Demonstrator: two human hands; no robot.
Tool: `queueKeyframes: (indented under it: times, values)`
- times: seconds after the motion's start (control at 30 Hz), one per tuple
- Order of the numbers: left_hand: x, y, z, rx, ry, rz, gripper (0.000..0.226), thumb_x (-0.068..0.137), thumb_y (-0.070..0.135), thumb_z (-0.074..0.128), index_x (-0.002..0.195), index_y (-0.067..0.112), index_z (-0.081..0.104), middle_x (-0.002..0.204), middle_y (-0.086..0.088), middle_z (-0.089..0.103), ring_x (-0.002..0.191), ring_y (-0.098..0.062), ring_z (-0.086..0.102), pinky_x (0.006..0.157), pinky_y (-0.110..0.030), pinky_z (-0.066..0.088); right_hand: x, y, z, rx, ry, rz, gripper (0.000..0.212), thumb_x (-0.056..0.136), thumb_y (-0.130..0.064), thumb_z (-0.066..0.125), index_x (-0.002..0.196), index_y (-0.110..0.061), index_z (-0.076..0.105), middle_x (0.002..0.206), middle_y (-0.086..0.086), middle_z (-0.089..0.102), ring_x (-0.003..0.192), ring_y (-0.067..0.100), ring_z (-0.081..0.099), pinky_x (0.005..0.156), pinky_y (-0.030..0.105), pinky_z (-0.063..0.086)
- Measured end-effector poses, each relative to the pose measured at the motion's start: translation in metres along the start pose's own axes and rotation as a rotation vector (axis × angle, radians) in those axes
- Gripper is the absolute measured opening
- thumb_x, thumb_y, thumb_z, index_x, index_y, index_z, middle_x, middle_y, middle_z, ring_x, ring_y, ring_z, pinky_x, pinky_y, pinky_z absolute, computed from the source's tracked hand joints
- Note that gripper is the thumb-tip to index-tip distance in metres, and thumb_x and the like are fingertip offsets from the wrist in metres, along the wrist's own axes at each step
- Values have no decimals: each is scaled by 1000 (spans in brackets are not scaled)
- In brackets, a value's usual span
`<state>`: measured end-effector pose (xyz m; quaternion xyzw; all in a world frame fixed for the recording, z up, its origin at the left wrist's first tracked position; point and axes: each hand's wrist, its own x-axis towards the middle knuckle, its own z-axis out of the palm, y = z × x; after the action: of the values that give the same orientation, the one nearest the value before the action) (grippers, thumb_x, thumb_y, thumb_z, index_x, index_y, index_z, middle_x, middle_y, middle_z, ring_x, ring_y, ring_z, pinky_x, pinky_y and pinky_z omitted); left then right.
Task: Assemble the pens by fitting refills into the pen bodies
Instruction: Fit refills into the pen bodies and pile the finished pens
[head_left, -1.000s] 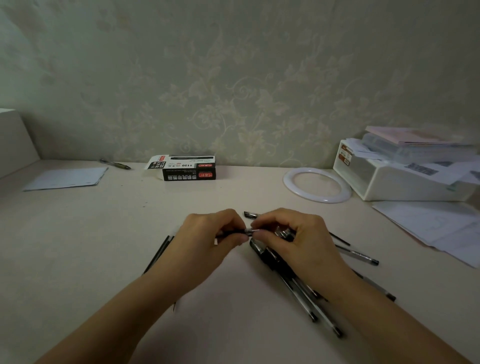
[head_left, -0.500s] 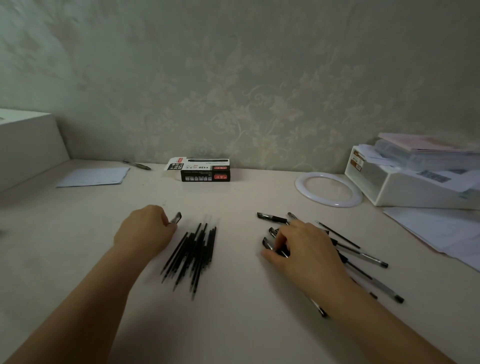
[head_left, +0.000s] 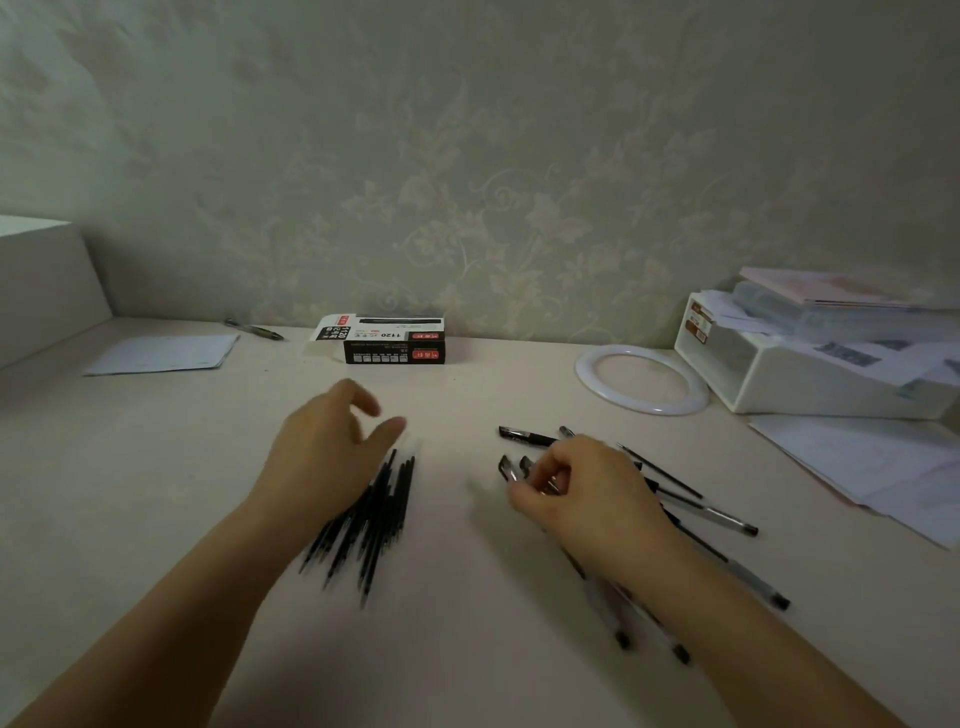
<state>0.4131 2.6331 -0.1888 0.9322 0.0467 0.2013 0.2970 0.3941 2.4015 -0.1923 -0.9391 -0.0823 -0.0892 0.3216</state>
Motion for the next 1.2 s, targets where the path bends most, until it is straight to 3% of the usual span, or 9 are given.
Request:
queueKeyframes:
  times: [0.1, 0.17, 0.23, 0.37, 0.5, 0.6, 0.8, 0.93, 1.2]
  values:
    - [-15, 27, 15, -248, -70, 89, 23, 84, 57, 55, 87, 34, 58, 70, 9, 61, 60, -1, 58, 53, -16, 37, 7, -1, -14, 470, -97, 172, 28, 83, -37, 70, 71, -12, 69, 59, 11, 60, 51, 9, 48, 55, 24, 41]
    - [-24, 38, 22, -383, -167, 127, 34, 83, 64, 48, 86, 33, 61, 68, 11, 63, 58, 0, 60, 53, -15, 41, 7, -2, -19, 764, -164, 233, 28, 91, -31, 65, 67, -14, 67, 56, 6, 47, 47, 10, 39, 48, 22, 34]
    - [-28, 43, 26, -591, -333, 116, 47, 81, 65, 42, 87, 24, 65, 70, 8, 66, 59, -6, 63, 55, -21, 49, 6, -3, -18, 998, -205, 262, 21, 94, -23, 62, 77, -12, 65, 61, 2, 50, 47, 9, 41, 44, 20, 34]
    - [-28, 44, 24, -612, -517, 195, 49, 88, 60, 37, 91, 20, 65, 80, 1, 71, 66, -14, 68, 59, -21, 53, 2, 0, -5, 876, -173, 173, 18, 96, -23, 60, 95, -5, 65, 72, 5, 69, 60, 12, 60, 59, 24, 50]
    - [-31, 39, 26, -177, -372, 488, 20, 95, 46, 41, 99, 34, 56, 77, 18, 64, 73, 3, 60, 61, -11, 44, -1, 1, -3, 857, -155, 38, 9, 93, -16, 65, 95, -8, 67, 77, 7, 75, 65, 15, 68, 62, 21, 55]
    - [-32, 41, 29, -163, -345, 545, 10, 97, 36, 45, 93, 36, 54, 71, 24, 55, 73, 4, 54, 59, -9, 37, -2, 4, -2, 755, -133, -46, 8, 92, -21, 67, 92, -14, 71, 76, 5, 73, 63, 13, 66, 62, 19, 54]
    - [-30, 36, 30, -26, -281, 564, 39, 89, 60, 29, 68, 30, 42, 55, 6, 47, 54, -11, 47, 48, -26, 32, -4, 5, 3, 702, -139, -38, 17, 92, -31, 64, 85, -19, 73, 70, 1, 71, 59, 7, 61, 60, 16, 50]
    - [-30, 39, 28, 128, -165, 572, 45, 87, 65, 21, 63, 29, 35, 50, 4, 43, 49, -12, 46, 44, -19, 19, -5, 5, 3, 766, -123, -38, 18, 91, -30, 64, 84, -18, 75, 69, 1, 71, 58, 7, 59, 59, 17, 50]
    - [-34, 44, 29, 148, -154, 482, 50, 88, 66, 24, 57, 28, 38, 48, 6, 45, 47, -9, 46, 44, -24, 23, -7, 3, 9, 852, -66, -10, 20, 93, -26, 63, 81, -17, 78, 67, 1, 70, 57, 6, 58, 60, 18, 51]
